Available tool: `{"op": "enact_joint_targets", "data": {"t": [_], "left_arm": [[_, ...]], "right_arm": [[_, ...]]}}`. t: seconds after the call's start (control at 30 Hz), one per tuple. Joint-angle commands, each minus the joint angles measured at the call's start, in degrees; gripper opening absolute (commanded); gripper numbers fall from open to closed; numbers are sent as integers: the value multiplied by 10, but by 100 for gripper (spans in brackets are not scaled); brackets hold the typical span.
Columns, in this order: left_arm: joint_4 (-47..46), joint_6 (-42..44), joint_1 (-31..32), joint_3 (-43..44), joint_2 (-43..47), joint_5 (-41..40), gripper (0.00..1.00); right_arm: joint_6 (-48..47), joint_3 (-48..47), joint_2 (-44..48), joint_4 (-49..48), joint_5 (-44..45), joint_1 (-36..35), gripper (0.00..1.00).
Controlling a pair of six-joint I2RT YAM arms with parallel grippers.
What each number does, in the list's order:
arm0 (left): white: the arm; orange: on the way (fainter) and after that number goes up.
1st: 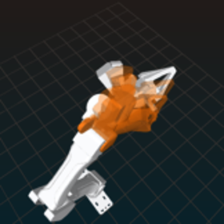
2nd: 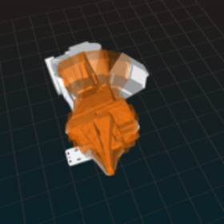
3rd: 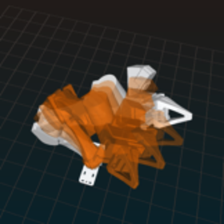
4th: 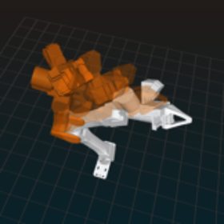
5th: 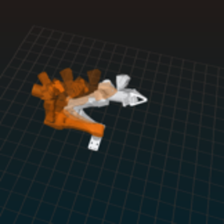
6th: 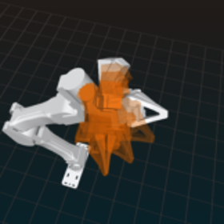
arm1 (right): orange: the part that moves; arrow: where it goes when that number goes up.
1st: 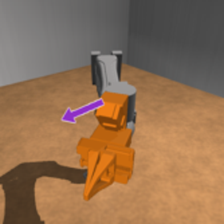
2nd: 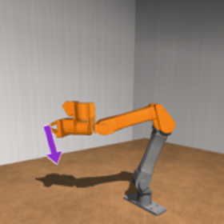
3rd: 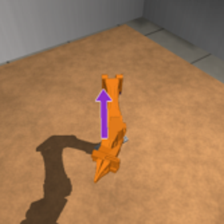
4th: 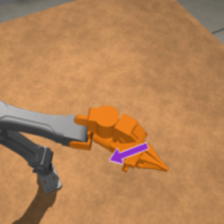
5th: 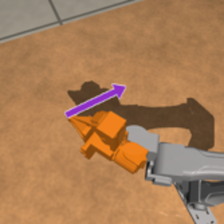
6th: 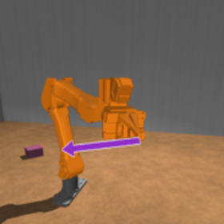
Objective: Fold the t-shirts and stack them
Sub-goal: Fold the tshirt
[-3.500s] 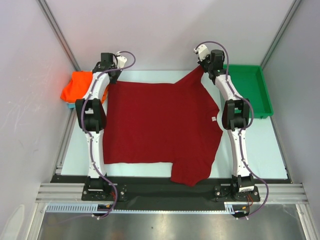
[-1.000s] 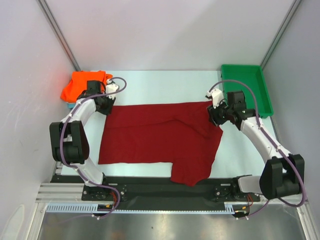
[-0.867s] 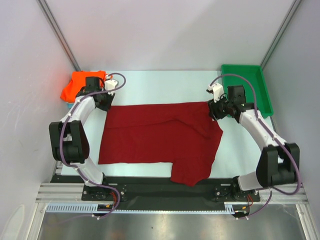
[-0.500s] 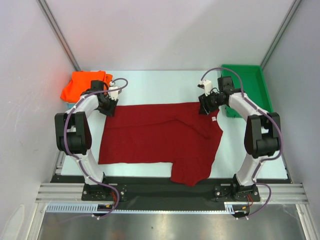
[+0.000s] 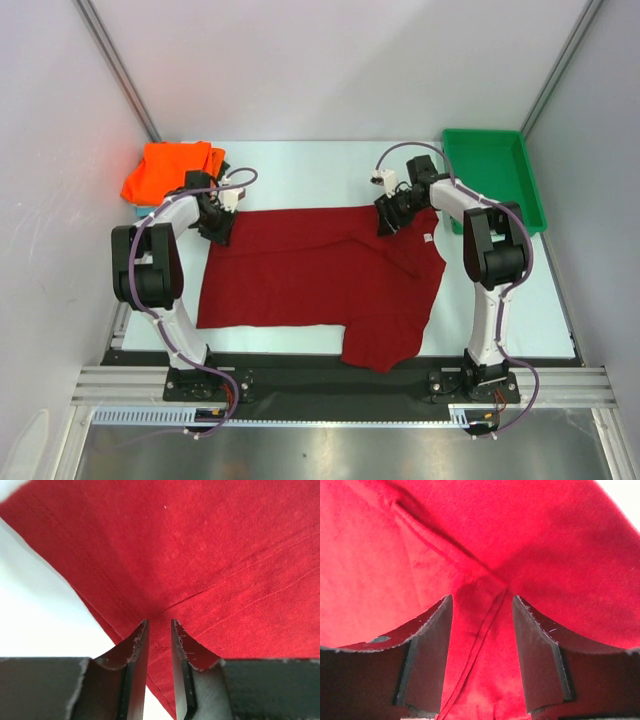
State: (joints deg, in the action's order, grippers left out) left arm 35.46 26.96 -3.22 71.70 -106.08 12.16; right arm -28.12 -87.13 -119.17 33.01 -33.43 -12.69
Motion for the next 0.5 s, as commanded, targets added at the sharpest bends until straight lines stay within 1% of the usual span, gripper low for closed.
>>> {"op": "enact_joint_targets", "data": {"t": [0.0,0.2,0.27,0.3,0.37,0.47], "left_arm": [[-2,-6,2,-9,17,1,28],[-5,-7,2,-17,22,1,28],[-5,-7,2,-17,20,0,28],[-4,-7,3,-17,22,0,28],[-5,-7,2,-16,22,-1,28],[-7,-7,2,-16,22,-3,27]], "right_arm": [[0,-43,-19,-6,2,-1,56],[-2,-54,-40,-10,7,-4,54],[-5,-53,-41,-8,6,-6,48],[-5,-48,-40,-10,6,-7,42],[-7,-45,-36,-11,5,-9,37],[-10,-37,-29,-11,3,-12,26]]}}
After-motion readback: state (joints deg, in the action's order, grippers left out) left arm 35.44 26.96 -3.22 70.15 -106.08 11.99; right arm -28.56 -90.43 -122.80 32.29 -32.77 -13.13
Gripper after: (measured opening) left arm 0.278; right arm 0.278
